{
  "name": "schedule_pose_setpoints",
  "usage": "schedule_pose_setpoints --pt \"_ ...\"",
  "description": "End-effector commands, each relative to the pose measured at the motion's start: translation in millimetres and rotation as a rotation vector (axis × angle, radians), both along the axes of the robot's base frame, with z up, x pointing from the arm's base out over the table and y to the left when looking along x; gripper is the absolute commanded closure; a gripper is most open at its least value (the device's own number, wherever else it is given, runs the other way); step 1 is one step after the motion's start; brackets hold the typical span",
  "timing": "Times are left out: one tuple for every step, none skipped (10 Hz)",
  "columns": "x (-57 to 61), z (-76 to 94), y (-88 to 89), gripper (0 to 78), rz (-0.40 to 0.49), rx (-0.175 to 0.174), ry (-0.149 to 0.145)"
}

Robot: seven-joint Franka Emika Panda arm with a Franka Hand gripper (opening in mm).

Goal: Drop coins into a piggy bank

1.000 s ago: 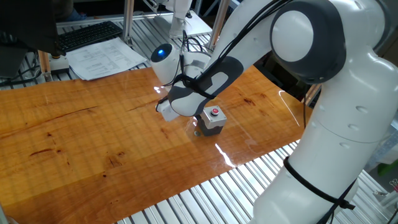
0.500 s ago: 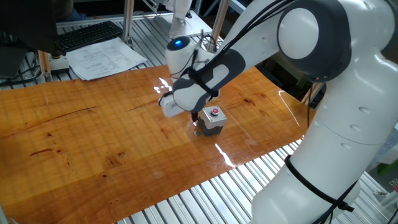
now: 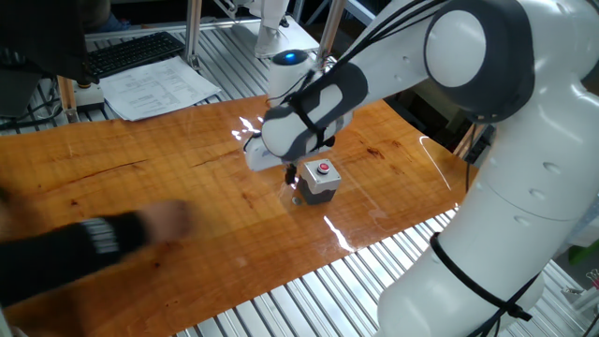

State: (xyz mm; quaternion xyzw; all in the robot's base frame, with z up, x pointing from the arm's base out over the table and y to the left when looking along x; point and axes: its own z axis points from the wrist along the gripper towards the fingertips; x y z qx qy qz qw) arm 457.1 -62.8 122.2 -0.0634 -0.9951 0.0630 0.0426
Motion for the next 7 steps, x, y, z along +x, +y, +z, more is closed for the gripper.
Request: schedule_pose_setpoints --pt "-0.8 14.7 14.2 76.4 0.064 0.099 -0.01" --pt "-0.9 15.9 15.2 76.4 0.074 0.099 -0.011" --pt "-0.5 17.4 16.1 76.4 0.08 0.099 -0.018" --pt "-0.4 17.6 16.1 76.4 0.08 0.099 -0.018" --pt "2.3 19.7 16.4 76.4 0.083 0.099 -0.02" --pt "3.9 20.3 16.7 76.4 0.084 0.098 -0.018" --pt "4.3 20.6 16.8 76.4 0.084 0.098 -0.018"
